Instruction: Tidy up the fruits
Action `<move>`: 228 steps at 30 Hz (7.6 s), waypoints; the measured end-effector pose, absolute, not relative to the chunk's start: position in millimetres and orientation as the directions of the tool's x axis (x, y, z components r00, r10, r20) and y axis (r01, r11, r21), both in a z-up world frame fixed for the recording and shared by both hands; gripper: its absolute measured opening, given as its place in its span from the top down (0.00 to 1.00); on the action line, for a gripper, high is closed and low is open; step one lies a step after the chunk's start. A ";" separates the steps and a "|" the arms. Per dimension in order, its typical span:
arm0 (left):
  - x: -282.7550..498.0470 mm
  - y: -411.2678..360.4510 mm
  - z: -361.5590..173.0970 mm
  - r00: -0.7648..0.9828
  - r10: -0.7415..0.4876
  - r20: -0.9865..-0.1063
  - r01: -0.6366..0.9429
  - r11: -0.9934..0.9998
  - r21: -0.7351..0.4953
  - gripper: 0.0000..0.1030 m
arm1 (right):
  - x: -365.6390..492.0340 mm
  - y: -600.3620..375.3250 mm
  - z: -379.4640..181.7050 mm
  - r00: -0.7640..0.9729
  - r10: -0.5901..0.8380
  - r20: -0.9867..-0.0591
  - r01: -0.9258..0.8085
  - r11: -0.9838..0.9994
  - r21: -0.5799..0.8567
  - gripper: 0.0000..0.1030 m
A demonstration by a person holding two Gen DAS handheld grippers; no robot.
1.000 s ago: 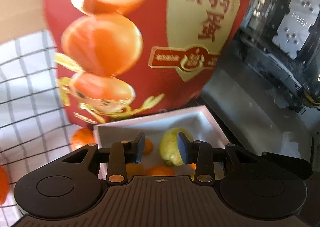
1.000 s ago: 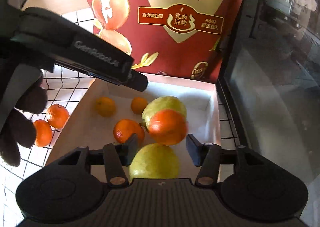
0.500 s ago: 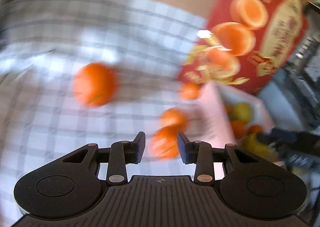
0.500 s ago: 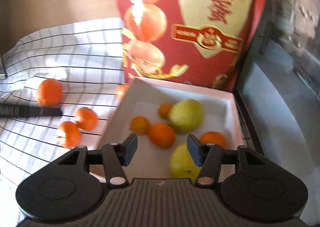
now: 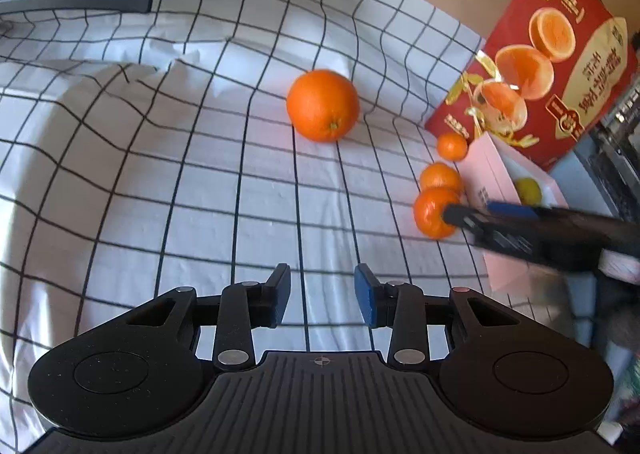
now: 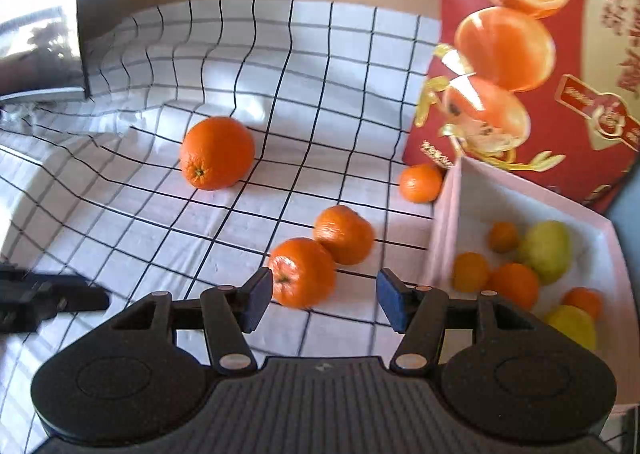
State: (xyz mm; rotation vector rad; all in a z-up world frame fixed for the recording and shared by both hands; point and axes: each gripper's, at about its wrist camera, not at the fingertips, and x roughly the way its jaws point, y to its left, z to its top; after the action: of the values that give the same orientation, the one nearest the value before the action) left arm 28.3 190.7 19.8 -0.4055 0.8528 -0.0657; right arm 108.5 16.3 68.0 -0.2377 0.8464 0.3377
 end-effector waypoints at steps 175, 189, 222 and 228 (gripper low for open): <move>4.0 75.6 11.8 0.510 -0.305 -0.804 0.211 0.951 -0.227 0.50 | -51.2 -104.6 51.9 0.597 0.150 -0.788 -0.252 0.968 -0.007 0.32; 2.1 77.4 13.0 0.507 -0.313 -0.803 0.210 0.949 -0.237 0.50 | -49.7 -94.6 46.1 0.592 0.162 -0.789 -0.267 0.964 -0.002 0.46; 170.0 -54.3 110.6 0.570 -0.474 -0.672 0.358 0.879 -0.316 0.51 | 152.2 -194.7 170.7 0.731 0.085 -0.677 -0.115 0.993 0.001 0.54; 172.7 -67.6 81.9 0.559 -0.419 -0.716 0.384 0.896 -0.224 0.49 | 182.9 -213.0 134.0 0.645 0.133 -0.753 -0.091 0.991 0.097 0.54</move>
State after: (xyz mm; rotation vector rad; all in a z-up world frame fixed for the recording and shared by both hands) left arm 172.7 -67.6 81.9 -0.0445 0.8554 -0.4731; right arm 182.9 -213.0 134.0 0.0519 0.8609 0.1281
